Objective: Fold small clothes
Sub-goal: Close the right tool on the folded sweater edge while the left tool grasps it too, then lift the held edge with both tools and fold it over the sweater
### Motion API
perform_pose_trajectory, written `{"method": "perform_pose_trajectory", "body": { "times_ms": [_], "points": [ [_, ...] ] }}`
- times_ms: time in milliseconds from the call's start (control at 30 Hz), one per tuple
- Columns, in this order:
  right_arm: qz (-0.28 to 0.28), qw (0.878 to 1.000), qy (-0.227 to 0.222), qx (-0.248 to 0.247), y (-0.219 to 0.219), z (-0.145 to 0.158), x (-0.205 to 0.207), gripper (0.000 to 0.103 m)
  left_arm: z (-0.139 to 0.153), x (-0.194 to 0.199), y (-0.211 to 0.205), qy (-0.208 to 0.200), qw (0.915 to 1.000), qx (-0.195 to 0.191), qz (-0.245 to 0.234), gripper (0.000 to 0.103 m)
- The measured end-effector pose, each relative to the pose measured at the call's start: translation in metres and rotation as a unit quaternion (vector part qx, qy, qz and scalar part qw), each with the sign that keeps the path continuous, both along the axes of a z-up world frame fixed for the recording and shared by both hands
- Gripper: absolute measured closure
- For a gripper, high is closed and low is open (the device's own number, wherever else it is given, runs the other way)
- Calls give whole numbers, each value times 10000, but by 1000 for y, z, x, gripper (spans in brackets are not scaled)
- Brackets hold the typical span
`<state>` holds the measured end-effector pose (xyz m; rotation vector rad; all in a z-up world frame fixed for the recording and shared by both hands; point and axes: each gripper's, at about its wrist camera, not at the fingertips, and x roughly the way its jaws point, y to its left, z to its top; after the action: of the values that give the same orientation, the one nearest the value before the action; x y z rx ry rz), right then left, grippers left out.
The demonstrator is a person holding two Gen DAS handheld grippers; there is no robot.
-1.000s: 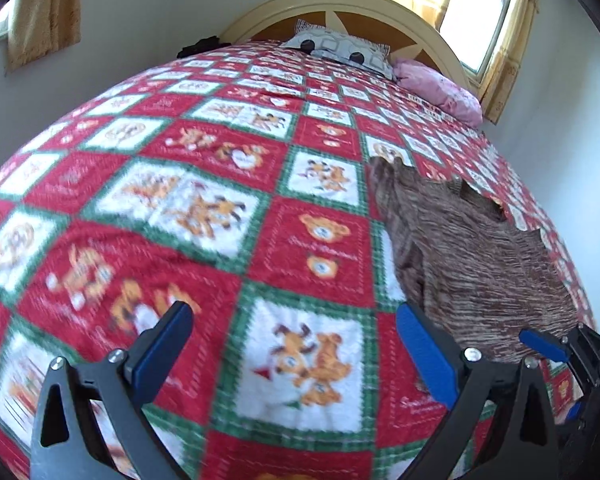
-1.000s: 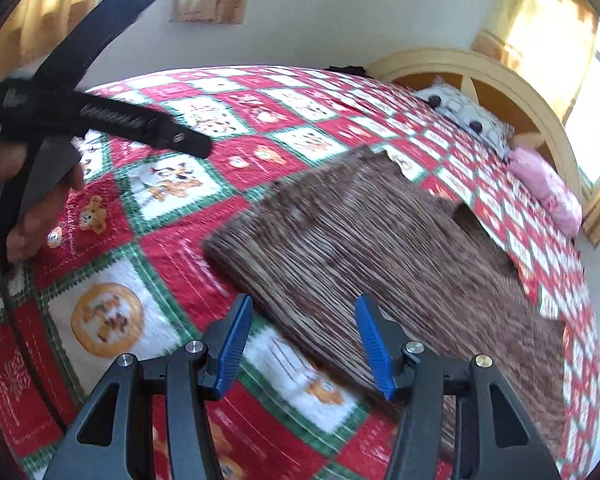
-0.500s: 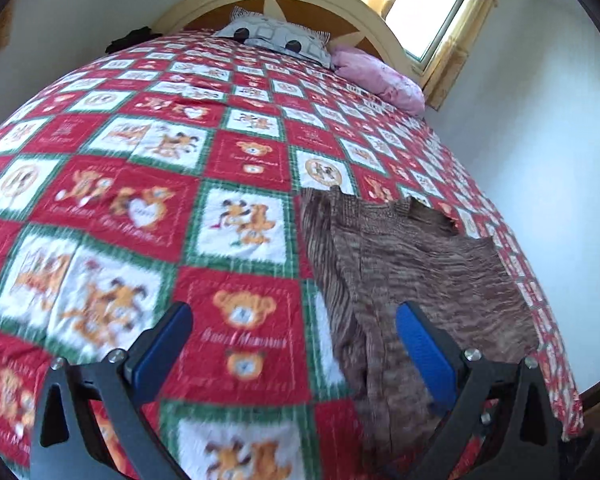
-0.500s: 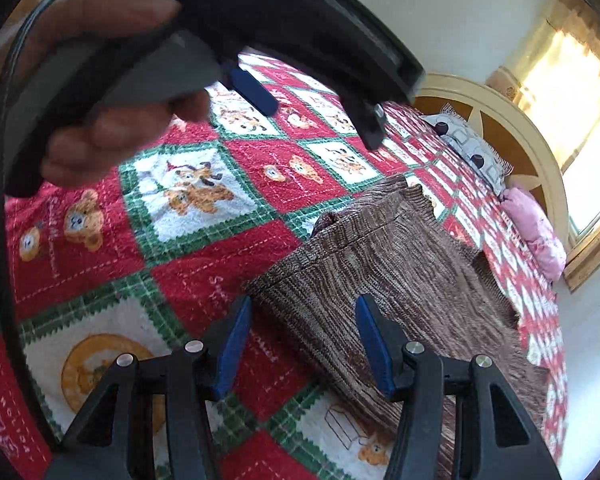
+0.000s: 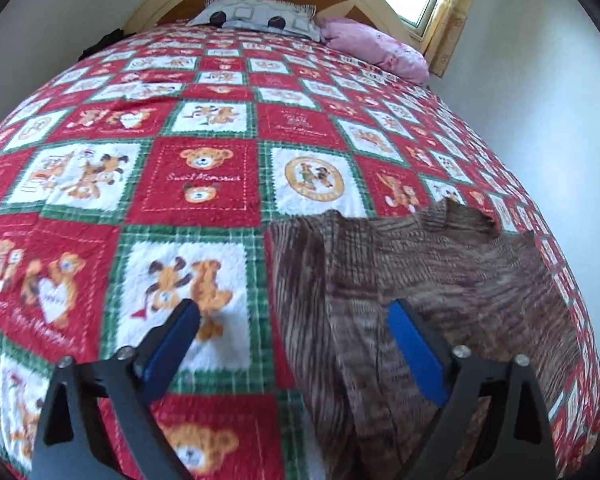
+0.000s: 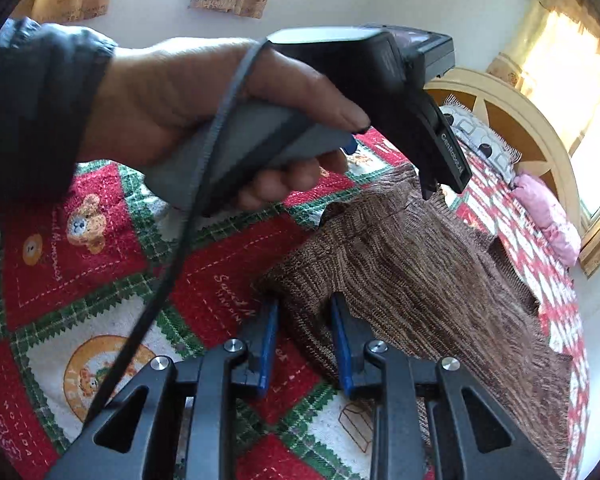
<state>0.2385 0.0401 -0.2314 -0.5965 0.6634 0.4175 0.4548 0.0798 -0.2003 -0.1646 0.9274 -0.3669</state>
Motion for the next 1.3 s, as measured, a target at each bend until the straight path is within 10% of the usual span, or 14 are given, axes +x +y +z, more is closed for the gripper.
{"method": "perform_pose_trajectory", "body": {
  "times_ms": [67,233,833,1300],
  "points": [
    [14,10000,49,64,-1,1,2,81,-1,5,-1,48,9999,-119,-51,23],
    [-42,9997,89,243,-8,6,5,94,-2,9,-8,103,9988,-312,-369,93],
    [-383,9919,5,1214,-66,42,2,96,28,10,-4,178,9894,-1440,-36,94],
    [-959,9712,-340,2156,-162,83,-12,96,87,10,-82,-184,9820,-1838,-405,95]
  ]
}}
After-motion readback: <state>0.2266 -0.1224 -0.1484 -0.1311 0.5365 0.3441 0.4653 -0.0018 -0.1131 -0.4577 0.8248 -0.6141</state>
